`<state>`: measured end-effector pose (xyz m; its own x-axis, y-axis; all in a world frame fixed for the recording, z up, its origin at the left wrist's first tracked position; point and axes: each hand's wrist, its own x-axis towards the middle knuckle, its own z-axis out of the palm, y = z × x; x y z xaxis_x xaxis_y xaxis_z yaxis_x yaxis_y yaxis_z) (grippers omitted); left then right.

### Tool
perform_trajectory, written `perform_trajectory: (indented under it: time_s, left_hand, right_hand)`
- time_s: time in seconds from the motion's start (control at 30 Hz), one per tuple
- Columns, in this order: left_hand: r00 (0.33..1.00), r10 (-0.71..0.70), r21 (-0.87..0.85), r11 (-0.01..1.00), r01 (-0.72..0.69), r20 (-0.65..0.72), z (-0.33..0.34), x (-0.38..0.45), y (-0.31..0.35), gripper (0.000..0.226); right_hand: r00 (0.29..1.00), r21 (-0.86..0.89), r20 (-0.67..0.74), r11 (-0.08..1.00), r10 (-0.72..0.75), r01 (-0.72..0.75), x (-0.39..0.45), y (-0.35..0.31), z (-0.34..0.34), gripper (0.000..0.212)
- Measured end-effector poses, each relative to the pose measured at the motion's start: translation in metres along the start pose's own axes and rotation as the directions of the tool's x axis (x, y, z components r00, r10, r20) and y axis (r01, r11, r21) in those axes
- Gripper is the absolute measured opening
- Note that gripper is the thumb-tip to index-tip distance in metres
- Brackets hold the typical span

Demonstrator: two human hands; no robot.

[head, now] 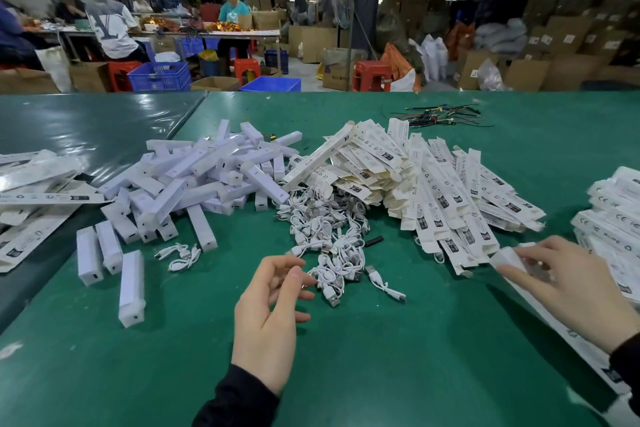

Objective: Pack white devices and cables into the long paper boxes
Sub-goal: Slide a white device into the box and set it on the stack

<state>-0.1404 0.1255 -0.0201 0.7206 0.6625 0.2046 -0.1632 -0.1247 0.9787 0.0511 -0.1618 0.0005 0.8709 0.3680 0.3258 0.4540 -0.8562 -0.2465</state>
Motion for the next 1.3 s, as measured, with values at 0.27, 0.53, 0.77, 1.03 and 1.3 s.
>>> perform_trajectory:
  time_s: [0.27,0.53,0.77,1.03,1.3]
  left_hand:
    - [1.0,-0.012,-0.005,1.0,0.012,0.01,0.001,-0.001,0.003,0.016]
    - [1.0,-0.014,0.0,1.0,0.014,-0.015,0.0,0.001,0.001,0.015]
    - [0.982,0.119,0.207,0.974,-0.088,-0.144,-0.012,0.01,-0.003,0.019]
    - [0.977,0.105,0.232,0.971,-0.06,-0.186,-0.015,0.014,-0.009,0.021]
    - [0.989,0.033,0.166,0.986,-0.009,-0.144,-0.013,0.012,-0.004,0.024]
  right_hand:
    - [0.985,-0.363,-0.158,0.932,-0.067,0.006,0.013,0.025,0.014,0.026]
    - [0.975,0.007,0.184,0.992,-0.128,0.129,0.024,-0.062,-0.021,0.031]
    - [0.956,0.001,0.284,0.997,-0.07,0.072,0.041,-0.119,0.038,0.047]
    - [0.987,0.076,0.016,0.984,0.16,-0.161,0.054,-0.116,0.077,0.027]
    - [0.893,0.314,-0.392,0.944,0.222,-0.097,0.037,-0.11,0.037,0.027]
